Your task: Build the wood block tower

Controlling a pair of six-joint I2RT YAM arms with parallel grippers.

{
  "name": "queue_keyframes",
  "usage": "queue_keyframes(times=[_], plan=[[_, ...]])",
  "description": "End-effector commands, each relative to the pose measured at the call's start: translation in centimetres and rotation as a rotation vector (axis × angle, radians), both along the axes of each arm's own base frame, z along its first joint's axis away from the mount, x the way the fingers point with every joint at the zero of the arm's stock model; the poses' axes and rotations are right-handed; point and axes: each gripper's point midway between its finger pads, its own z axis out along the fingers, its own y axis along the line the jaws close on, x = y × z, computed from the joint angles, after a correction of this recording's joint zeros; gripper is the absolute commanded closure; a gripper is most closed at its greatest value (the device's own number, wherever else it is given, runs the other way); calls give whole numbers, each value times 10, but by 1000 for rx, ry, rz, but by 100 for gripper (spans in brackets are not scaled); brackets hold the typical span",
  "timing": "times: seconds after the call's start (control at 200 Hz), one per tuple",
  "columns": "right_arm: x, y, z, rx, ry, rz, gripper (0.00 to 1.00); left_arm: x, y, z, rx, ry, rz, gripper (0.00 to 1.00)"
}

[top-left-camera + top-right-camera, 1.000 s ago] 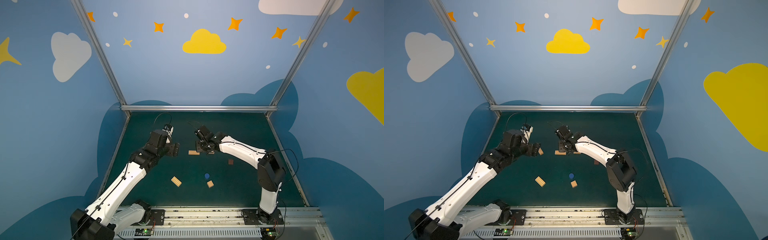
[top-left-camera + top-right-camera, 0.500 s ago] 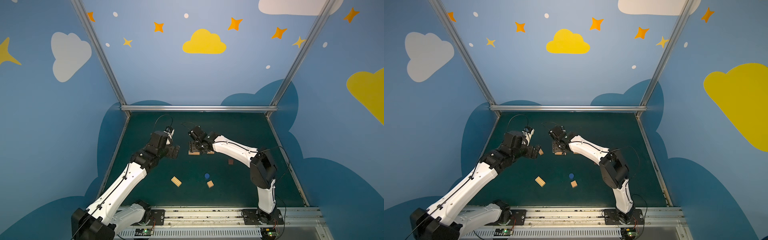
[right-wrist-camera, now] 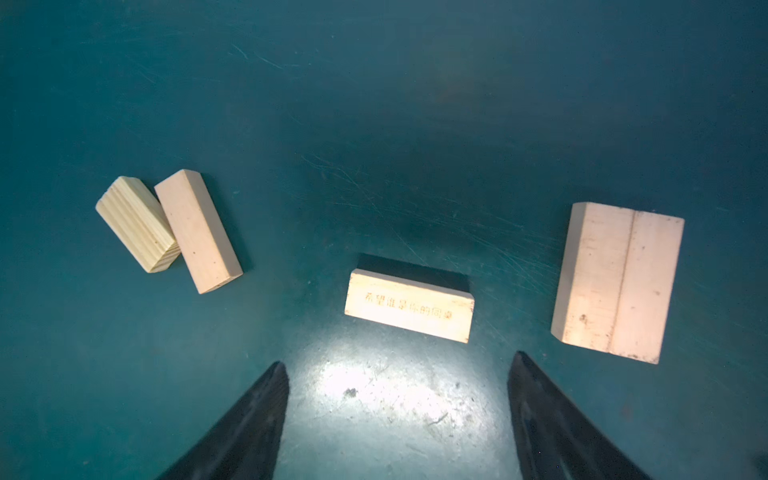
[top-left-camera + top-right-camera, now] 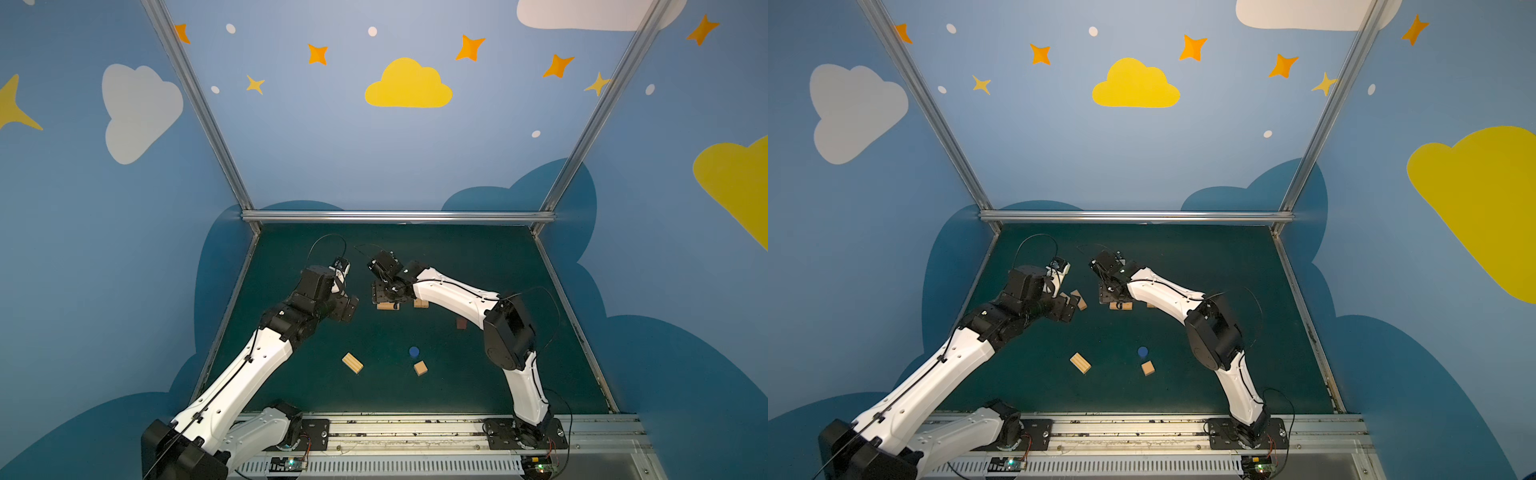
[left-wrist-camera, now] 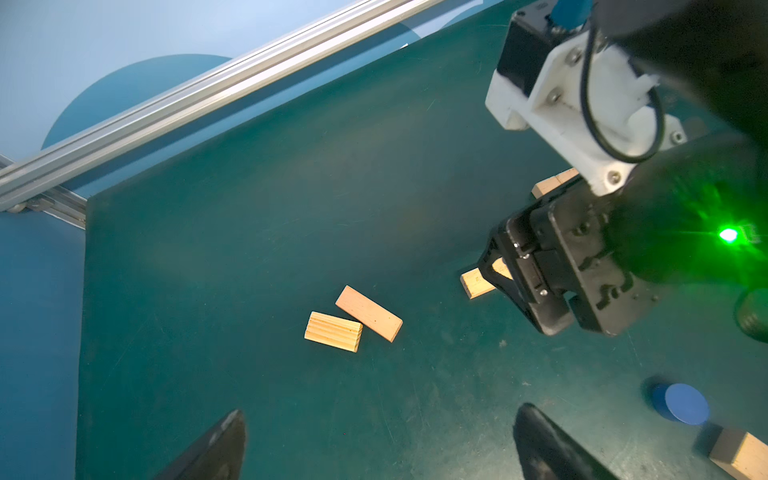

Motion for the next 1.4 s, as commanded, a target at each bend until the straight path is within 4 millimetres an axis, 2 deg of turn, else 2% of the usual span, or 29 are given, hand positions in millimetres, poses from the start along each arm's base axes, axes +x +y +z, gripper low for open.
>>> queue_keyframes(times=[0.0,0.225,0.3,0.926,1.397], plan=[[0,-1,-2,-30,5,-34,22,0,1,5,-1,-26,-8,0],[2,-4,-9,-56,18,-53,21,-1,0,4,-2,-24,-20,0],[2,-4,-11,-61,21,-60,17,-1,-1,5,-4,-25,-23,0],[5,-2,-28,-63,46,-113,17,-3,-2,1,1,-14,-35,0],[7,0,-52,-60,98,-147,17,-3,-4,-1,-5,0,-47,0]])
